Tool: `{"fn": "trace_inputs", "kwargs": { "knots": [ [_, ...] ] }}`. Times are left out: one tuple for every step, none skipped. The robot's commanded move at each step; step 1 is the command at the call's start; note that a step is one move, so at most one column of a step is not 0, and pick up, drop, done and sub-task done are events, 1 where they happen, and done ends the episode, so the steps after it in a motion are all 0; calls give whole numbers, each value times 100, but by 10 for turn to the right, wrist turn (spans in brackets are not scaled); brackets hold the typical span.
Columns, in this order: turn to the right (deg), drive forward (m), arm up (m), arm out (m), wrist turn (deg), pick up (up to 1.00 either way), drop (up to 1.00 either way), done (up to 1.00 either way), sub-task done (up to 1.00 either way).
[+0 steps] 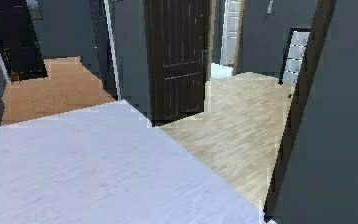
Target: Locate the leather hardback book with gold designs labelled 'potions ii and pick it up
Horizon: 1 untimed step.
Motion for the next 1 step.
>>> {"fn": "trace_inputs", "kwargs": {
  "knots": [
    [0, 100, 0, 0, 0, 0, 0, 0, 0]
  ]
}}
